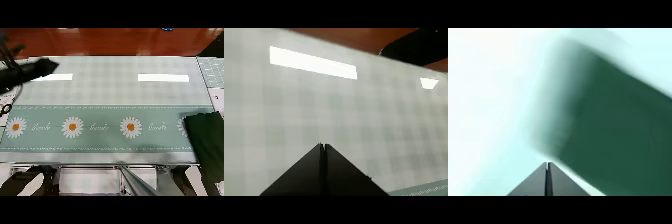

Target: Fold the shirts.

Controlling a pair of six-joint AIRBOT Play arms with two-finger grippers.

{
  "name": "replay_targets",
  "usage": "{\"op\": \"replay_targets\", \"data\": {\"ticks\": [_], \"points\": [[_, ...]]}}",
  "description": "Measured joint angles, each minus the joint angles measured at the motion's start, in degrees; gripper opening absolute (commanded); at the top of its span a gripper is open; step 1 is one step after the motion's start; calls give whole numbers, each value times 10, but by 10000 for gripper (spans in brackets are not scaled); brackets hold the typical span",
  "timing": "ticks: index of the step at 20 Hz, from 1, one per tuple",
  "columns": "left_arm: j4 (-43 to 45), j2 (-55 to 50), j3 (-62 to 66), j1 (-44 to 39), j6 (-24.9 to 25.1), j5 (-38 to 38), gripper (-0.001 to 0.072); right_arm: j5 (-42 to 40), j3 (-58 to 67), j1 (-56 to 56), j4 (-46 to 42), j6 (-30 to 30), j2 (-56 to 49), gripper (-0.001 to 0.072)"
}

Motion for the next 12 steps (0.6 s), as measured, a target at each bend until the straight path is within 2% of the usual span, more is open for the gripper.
{"op": "replay_targets", "data": {"ticks": [2,3,6,8,12], "points": [[28,-21,54,-12,-10,-31,16,-72,40,153,52,-39,-32,21],[51,-36,72,-19,-22,-55,16,-102,64,240,30,-41,-61,21],[143,-91,101,-36,-76,-133,16,-119,121,444,-130,19,-166,21],[210,-124,110,-40,-120,-169,17,-90,140,520,-234,65,-236,22],[283,-159,116,-45,-164,-221,17,-35,155,580,-324,122,-324,22]]}}
